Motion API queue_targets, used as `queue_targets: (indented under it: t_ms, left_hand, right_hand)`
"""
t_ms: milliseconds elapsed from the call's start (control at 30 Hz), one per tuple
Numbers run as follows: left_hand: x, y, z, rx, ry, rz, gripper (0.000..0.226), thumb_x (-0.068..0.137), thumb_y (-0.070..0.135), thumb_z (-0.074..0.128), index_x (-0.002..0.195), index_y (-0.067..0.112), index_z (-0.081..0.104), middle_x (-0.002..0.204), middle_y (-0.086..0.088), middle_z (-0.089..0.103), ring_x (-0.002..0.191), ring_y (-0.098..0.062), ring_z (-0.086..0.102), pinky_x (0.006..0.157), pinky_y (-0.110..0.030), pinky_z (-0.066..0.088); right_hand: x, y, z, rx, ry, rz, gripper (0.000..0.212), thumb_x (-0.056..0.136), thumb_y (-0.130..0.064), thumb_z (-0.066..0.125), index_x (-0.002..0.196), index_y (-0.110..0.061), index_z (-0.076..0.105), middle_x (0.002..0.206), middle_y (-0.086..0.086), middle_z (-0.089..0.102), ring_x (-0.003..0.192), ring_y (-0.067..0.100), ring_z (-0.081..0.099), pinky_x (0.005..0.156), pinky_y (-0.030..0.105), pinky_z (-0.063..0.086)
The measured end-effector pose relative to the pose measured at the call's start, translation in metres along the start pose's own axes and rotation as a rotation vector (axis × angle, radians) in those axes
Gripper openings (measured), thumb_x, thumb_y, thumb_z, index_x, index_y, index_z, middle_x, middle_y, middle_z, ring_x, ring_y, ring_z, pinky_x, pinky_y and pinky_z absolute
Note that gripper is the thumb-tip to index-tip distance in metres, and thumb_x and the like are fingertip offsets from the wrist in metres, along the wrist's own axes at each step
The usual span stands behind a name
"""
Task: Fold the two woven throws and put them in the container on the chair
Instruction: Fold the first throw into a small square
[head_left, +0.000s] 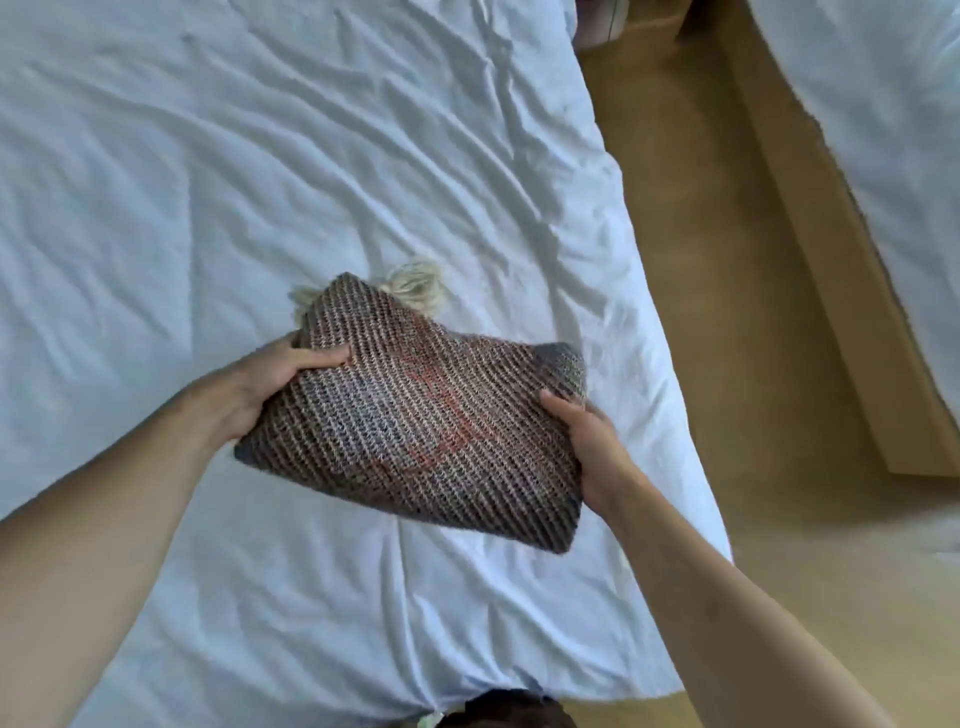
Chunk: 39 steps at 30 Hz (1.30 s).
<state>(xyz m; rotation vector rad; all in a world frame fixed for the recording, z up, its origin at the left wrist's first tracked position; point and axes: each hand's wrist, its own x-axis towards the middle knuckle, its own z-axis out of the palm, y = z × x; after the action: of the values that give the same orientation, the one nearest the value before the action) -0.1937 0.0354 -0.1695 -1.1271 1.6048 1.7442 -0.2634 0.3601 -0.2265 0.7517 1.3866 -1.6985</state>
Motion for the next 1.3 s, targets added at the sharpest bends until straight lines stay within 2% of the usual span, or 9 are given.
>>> queue_targets:
  t_ms: [200, 400, 467, 567, 667, 833, 1133, 1233, 1300]
  left_hand:
    - [-0.067, -0.052, -0.027, -0.238, 0.310, 0.312, 0.040, 0.085, 0.019, 0.076, 0.121, 0.027, 0.062, 0.112, -0.002, 0.076, 0.098, -0.025, 0.074, 0.084, -0.041, 0.056]
    - [-0.024, -0.166, 0.019, 0.134, 0.635, 0.001, 0.049, 0.084, 0.048, 0.074, 0.122, 0.024, 0.056, 0.114, 0.000, 0.068, 0.107, -0.028, 0.064, 0.090, -0.038, 0.051]
    - [-0.012, -0.185, 0.034, 0.186, 0.768, -0.026, 0.056, 0.083, 0.053, 0.068, 0.125, 0.018, 0.055, 0.120, -0.006, 0.066, 0.111, -0.032, 0.062, 0.094, -0.043, 0.051]
    - [-0.003, -0.203, 0.061, 0.522, 1.031, 0.313, 0.051, 0.087, 0.044, 0.065, 0.127, 0.012, 0.059, 0.129, -0.015, 0.059, 0.122, -0.037, 0.051, 0.101, -0.049, 0.042]
    - [0.016, -0.206, 0.080, 0.971, 0.789, 0.622, 0.058, 0.093, 0.051, 0.060, 0.143, 0.021, 0.054, 0.154, -0.015, 0.043, 0.142, -0.040, 0.036, 0.115, -0.059, 0.026]
    - [0.090, -0.235, 0.069, 1.213, 0.589, 0.410, 0.084, 0.092, 0.077, 0.029, 0.160, 0.031, 0.014, 0.169, -0.009, 0.008, 0.154, -0.038, 0.001, 0.118, -0.067, 0.005]
    - [0.079, -0.239, 0.061, 1.071, 0.639, 0.462, 0.082, 0.093, 0.070, 0.042, 0.159, 0.026, 0.023, 0.167, -0.016, 0.010, 0.154, -0.039, 0.005, 0.122, -0.059, 0.005]
    - [0.051, -0.242, 0.042, 0.654, 0.959, 0.168, 0.080, 0.085, 0.065, 0.062, 0.144, 0.012, 0.047, 0.149, -0.021, 0.039, 0.139, -0.042, 0.036, 0.113, -0.052, 0.030]
    - [0.046, -0.246, 0.022, 0.261, 0.890, -0.074, 0.082, 0.070, 0.071, 0.072, 0.125, 0.011, 0.058, 0.129, -0.014, 0.058, 0.119, -0.036, 0.056, 0.099, -0.048, 0.048]
  right_hand:
    - [-0.030, -0.040, 0.030, -0.263, -0.066, -0.321, 0.029, 0.089, -0.017, 0.076, 0.114, -0.009, 0.063, 0.100, 0.010, 0.077, 0.085, 0.022, 0.077, 0.067, 0.029, 0.062]
    - [0.006, 0.043, 0.012, -0.744, 0.204, -0.096, 0.080, 0.085, -0.045, 0.075, 0.148, -0.012, 0.038, 0.126, 0.013, 0.064, 0.107, 0.027, 0.066, 0.090, 0.044, 0.055]
    - [0.007, 0.067, 0.012, -1.078, 0.367, -0.268, 0.083, 0.079, -0.062, 0.066, 0.144, -0.017, 0.042, 0.137, 0.013, 0.056, 0.122, 0.032, 0.056, 0.103, 0.048, 0.046]
    - [0.000, 0.099, 0.028, -1.292, 0.369, -0.701, 0.051, 0.094, -0.046, 0.062, 0.132, -0.013, 0.056, 0.136, 0.014, 0.056, 0.128, 0.035, 0.048, 0.110, 0.043, 0.034]
    - [0.026, 0.121, 0.043, -1.706, 0.224, -0.738, 0.072, 0.096, -0.068, 0.039, 0.157, -0.030, 0.029, 0.167, 0.011, 0.018, 0.154, 0.034, 0.013, 0.123, 0.046, 0.005]
    - [0.101, 0.153, 0.019, -1.910, 0.221, -0.642, 0.082, 0.095, -0.075, 0.018, 0.161, -0.030, -0.001, 0.170, 0.010, -0.009, 0.155, 0.036, -0.010, 0.124, 0.058, -0.001]
    - [0.084, 0.138, 0.015, -1.708, 0.225, -0.699, 0.080, 0.095, -0.071, 0.039, 0.160, -0.033, 0.015, 0.171, 0.001, 0.002, 0.157, 0.025, -0.001, 0.126, 0.045, -0.001]
    - [0.067, 0.121, 0.006, -1.190, 0.459, -0.494, 0.083, 0.086, -0.061, 0.065, 0.152, -0.023, 0.033, 0.155, 0.008, 0.040, 0.142, 0.028, 0.039, 0.118, 0.045, 0.032]
    - [0.067, 0.113, -0.001, -0.757, 0.427, -0.235, 0.075, 0.078, -0.057, 0.077, 0.136, -0.019, 0.048, 0.126, 0.005, 0.064, 0.115, 0.024, 0.064, 0.097, 0.042, 0.054]
